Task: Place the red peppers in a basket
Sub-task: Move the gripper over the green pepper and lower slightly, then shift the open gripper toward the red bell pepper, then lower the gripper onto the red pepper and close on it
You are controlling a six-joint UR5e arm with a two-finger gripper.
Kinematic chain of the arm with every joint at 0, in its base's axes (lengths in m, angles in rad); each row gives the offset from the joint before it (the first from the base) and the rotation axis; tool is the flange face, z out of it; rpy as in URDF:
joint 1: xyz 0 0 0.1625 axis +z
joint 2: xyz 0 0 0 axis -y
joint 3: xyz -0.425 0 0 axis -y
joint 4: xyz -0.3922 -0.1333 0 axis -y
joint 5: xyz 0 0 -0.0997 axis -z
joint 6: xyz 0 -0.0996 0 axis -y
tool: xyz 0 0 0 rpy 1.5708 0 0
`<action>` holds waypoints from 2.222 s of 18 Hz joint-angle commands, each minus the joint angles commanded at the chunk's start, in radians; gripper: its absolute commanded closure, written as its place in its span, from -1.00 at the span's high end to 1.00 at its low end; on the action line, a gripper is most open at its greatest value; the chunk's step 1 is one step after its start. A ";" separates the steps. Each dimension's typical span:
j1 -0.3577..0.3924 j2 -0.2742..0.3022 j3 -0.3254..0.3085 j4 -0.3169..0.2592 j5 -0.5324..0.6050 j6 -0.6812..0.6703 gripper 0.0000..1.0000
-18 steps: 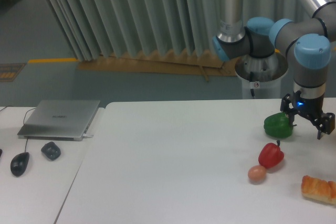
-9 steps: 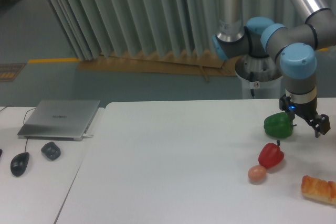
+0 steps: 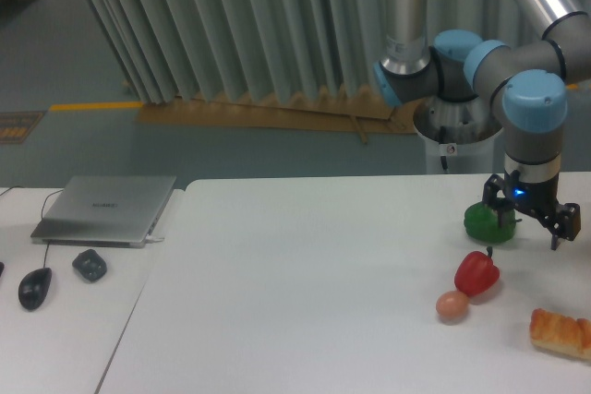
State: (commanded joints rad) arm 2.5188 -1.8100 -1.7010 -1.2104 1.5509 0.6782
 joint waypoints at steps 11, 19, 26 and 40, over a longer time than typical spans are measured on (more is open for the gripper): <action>-0.063 -0.017 -0.008 0.009 -0.015 -0.118 1.00; -0.159 -0.084 0.009 0.069 0.017 -0.209 1.00; -0.158 -0.080 -0.008 0.071 0.018 -0.126 1.00; -0.135 -0.094 -0.009 0.072 0.037 0.011 1.00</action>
State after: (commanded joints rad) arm 2.3838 -1.9037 -1.7104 -1.1382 1.5877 0.6888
